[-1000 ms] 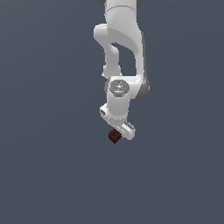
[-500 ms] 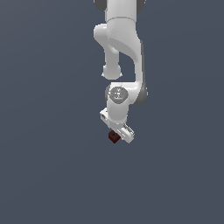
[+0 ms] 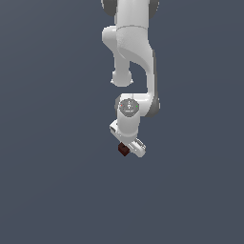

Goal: Pick up the object and move it to a goal position.

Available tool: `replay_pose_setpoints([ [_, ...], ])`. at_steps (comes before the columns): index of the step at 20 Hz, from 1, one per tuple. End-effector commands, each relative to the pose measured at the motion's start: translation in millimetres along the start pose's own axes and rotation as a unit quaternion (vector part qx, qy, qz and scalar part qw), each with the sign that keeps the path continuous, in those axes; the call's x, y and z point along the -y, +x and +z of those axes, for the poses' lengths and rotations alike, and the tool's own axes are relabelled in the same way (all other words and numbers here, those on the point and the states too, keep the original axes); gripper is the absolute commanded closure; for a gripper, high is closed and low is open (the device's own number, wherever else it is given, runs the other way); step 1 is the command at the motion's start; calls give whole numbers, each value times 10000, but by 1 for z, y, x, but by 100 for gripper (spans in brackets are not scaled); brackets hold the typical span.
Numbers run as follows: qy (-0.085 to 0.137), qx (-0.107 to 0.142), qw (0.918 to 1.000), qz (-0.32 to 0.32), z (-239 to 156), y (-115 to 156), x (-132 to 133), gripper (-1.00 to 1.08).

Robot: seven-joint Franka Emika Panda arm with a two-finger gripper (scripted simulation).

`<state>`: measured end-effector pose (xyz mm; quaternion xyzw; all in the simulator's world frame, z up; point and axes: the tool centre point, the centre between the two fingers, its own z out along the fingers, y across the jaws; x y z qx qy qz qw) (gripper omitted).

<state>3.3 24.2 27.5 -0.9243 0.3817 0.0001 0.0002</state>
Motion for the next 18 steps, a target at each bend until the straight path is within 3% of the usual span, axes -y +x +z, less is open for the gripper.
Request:
replay_pose_setpoints([
  [1, -2, -1, 10000, 3, 1, 0, 0, 108],
  [10, 1, -1, 10000, 1, -2, 1, 2, 108],
  [18, -3, -4, 10000, 3, -24, 6, 27, 108],
])
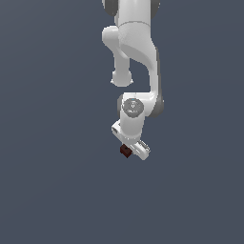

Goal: Pick up the object and move it to a goal position.

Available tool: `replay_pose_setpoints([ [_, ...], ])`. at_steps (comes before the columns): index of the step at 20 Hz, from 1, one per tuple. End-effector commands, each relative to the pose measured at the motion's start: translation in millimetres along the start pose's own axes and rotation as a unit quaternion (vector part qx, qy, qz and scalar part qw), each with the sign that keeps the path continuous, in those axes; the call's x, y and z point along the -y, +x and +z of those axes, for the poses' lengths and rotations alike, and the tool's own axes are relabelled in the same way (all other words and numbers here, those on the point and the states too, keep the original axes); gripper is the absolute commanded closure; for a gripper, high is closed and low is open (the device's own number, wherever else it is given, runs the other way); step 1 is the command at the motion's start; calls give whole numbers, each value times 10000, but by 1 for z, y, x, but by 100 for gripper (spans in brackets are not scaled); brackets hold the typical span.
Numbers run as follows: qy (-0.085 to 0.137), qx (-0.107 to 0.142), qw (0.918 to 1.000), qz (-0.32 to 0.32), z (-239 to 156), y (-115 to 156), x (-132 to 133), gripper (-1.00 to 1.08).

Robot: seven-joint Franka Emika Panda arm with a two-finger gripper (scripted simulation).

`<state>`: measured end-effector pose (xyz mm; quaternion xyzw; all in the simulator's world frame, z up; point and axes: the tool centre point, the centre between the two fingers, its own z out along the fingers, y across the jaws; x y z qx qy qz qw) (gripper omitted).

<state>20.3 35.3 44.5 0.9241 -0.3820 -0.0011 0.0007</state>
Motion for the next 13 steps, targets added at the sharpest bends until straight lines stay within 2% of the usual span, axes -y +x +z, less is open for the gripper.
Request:
replay_pose_setpoints([
  [1, 9, -10, 10000, -1, -11, 3, 12, 108],
  [7, 9, -10, 10000, -1, -28, 8, 32, 108],
  [13, 9, -10, 10000, -1, -33, 10, 38, 108],
])
